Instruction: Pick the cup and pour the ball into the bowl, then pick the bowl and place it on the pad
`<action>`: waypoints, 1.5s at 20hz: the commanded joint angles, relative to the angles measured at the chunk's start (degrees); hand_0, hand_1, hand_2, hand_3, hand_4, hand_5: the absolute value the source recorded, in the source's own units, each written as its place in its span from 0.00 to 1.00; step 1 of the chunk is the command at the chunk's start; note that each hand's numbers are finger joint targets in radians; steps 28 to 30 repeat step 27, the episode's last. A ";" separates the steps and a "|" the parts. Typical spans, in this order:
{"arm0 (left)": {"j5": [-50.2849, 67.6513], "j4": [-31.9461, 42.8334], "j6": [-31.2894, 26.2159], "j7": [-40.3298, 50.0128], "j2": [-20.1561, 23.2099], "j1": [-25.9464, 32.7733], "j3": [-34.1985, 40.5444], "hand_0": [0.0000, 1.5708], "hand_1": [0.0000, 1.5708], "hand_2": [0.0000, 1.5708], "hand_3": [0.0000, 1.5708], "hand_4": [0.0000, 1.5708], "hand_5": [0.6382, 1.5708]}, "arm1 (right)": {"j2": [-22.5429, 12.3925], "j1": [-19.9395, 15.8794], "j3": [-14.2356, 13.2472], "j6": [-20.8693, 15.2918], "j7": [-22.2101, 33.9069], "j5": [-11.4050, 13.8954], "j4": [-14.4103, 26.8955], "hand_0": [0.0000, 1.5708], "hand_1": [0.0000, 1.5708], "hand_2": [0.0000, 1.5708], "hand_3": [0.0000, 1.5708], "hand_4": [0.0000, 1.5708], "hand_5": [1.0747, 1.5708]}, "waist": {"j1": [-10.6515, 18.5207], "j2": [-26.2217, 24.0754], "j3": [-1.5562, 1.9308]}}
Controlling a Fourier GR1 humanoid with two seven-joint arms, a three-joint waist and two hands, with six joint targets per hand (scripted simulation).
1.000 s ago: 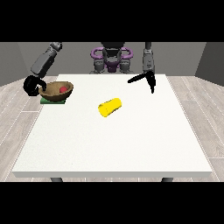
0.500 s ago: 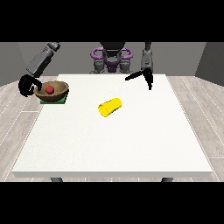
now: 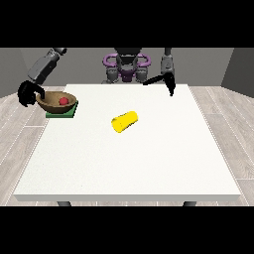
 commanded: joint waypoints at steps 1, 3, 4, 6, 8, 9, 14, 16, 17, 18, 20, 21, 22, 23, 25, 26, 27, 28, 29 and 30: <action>1.20 0.77 -0.95 0.29 0.96 -2.39 1.41 0.00 0.00 0.00 0.00 0.00 1.00 | 2.26 0.47 2.11 -1.84 -2.19 2.06 -1.32 1.00 1.00 1.00 0.65 0.47 1.00 | -0.05 1.02 0.00; -0.41 -1.41 0.38 0.78 -0.61 0.16 -0.60 0.00 0.00 0.00 0.00 0.00 1.00 | 2.65 0.73 2.87 -2.41 -2.23 2.96 -0.89 1.00 1.00 1.00 0.58 0.44 0.99 | 0.86 0.16 0.01; 0.00 -1.85 -0.23 2.12 0.34 -0.98 0.24 0.00 0.00 0.00 0.00 0.00 1.00 | 4.18 1.89 3.62 -3.82 -4.27 3.96 -0.85 1.00 1.00 1.00 0.65 0.44 0.99 | 0.63 1.18 0.03; -2.81 -1.68 1.56 1.88 -2.54 1.31 -3.48 0.00 0.00 0.00 0.00 0.00 0.99 | 2.74 2.13 5.74 -5.00 -2.23 6.31 -1.20 1.00 1.00 1.00 0.77 0.43 0.97 | 0.49 -1.68 0.00; -0.43 -0.32 0.73 -1.49 -0.54 1.06 -0.17 0.00 0.00 0.00 0.00 0.00 0.99 | 1.35 3.10 3.63 -5.95 -0.06 4.51 0.91 1.00 1.00 1.00 1.00 0.37 0.93 | -0.01 0.19 -0.03; -0.28 -6.96 -1.01 2.08 0.43 1.43 -1.37 0.00 0.00 0.00 0.00 0.00 0.99 | -3.79 1.84 2.20 -7.39 -1.69 4.53 1.48 1.00 1.00 0.95 0.73 0.00 0.97 | 1.68 3.10 0.09; -0.02 -8.56 -1.14 3.92 0.97 3.10 -0.40 0.00 0.00 0.00 0.00 0.00 0.99 | -5.60 2.62 3.83 -8.01 -2.28 6.76 1.13 0.00 0.00 0.27 0.21 0.00 0.82 | 0.20 2.04 0.04; 1.89 -9.20 -2.41 3.20 2.25 1.93 1.29 0.00 0.00 0.00 0.00 0.00 0.99 | -6.64 1.56 3.45 -6.87 -2.98 6.49 0.69 0.00 0.00 0.26 0.15 0.00 0.83 | -0.35 3.95 0.05; -0.54 -9.68 -1.39 5.30 0.40 1.99 -1.73 0.00 0.00 0.00 0.00 0.00 0.99 | -6.07 -1.28 3.47 -9.33 1.37 6.38 1.25 0.00 0.00 0.24 0.14 0.00 0.81 | 1.19 2.22 0.04; 2.35 -7.46 -2.74 4.58 2.65 0.68 2.32 0.00 0.00 0.00 0.00 0.00 0.99 | -7.29 0.45 3.75 -6.96 0.44 6.57 0.59 0.00 0.00 0.24 0.13 0.00 0.82 | -0.14 1.42 0.01; 0.04 -11.02 -1.78 7.00 1.53 1.68 -0.20 0.00 0.00 0.00 0.00 0.00 1.00 | -4.98 -0.41 3.71 -8.38 -1.21 6.63 0.74 0.00 0.00 0.23 0.16 0.00 0.84 | -0.43 1.91 0.05; -0.35 -11.90 -1.76 7.47 1.41 2.30 -0.65 0.00 0.00 0.00 0.00 0.00 1.00 | -5.45 -1.09 3.66 -7.33 -0.12 6.49 0.99 0.00 0.00 0.21 0.18 0.00 0.84 | -0.06 1.78 0.05; -0.33 -14.85 -1.66 7.06 -0.27 4.49 -2.88 0.00 0.00 0.00 0.00 0.00 1.00 | -7.29 -1.75 2.86 -6.32 0.73 5.93 1.81 0.00 0.00 0.21 0.15 0.00 0.85 | 0.40 2.49 0.07; 1.10 -14.10 -2.18 4.37 0.63 6.66 -1.22 0.00 0.00 0.00 0.00 0.00 1.00 | -10.14 -0.72 1.87 -3.24 0.07 5.04 1.67 0.00 0.00 0.16 0.04 0.00 0.84 | -0.46 2.71 0.05; 2.09 -8.52 -2.99 6.70 0.80 4.53 0.12 0.00 0.00 0.00 0.00 0.00 1.00 | -9.25 -0.36 3.25 -1.82 2.89 5.56 0.32 0.00 0.00 0.17 0.10 0.00 0.85 | -1.50 -3.69 -0.04; 0.96 -7.69 -1.35 4.47 0.31 3.84 0.25 0.00 0.00 0.00 0.00 0.00 1.00 | -12.66 -3.39 1.79 0.21 5.02 4.09 -0.12 0.00 0.00 0.17 0.16 0.00 0.86 | -1.75 -1.43 -0.04; 0.22 -6.06 -1.66 5.18 -0.42 6.05 -1.23 0.00 0.00 0.00 0.00 0.00 1.00 | -13.84 -3.89 1.46 3.22 8.55 3.17 0.37 0.00 0.00 0.12 0.18 0.00 0.86 | -1.80 -5.62 -0.09; 0.22 -6.06 -1.66 5.18 -0.42 6.05 -1.23 0.00 0.00 0.00 0.00 0.00 1.00 | -13.84 -3.89 1.46 3.22 8.55 3.17 0.37 0.00 0.00 0.12 0.18 0.00 0.86 | -1.80 -5.62 -0.09; 0.22 -6.06 -1.66 5.18 -0.42 6.05 -1.23 0.00 0.00 0.00 0.00 0.00 1.00 | -13.84 -3.89 1.46 3.22 8.55 3.17 0.37 0.00 0.00 0.12 0.18 0.00 0.86 | -1.80 -5.62 -0.09; 0.22 -6.06 -1.66 5.18 -0.42 6.05 -1.23 0.00 0.00 0.00 0.00 0.00 1.00 | -13.84 -3.89 1.46 3.22 8.55 3.17 0.37 0.00 0.00 0.12 0.18 0.00 0.86 | -1.80 -5.62 -0.09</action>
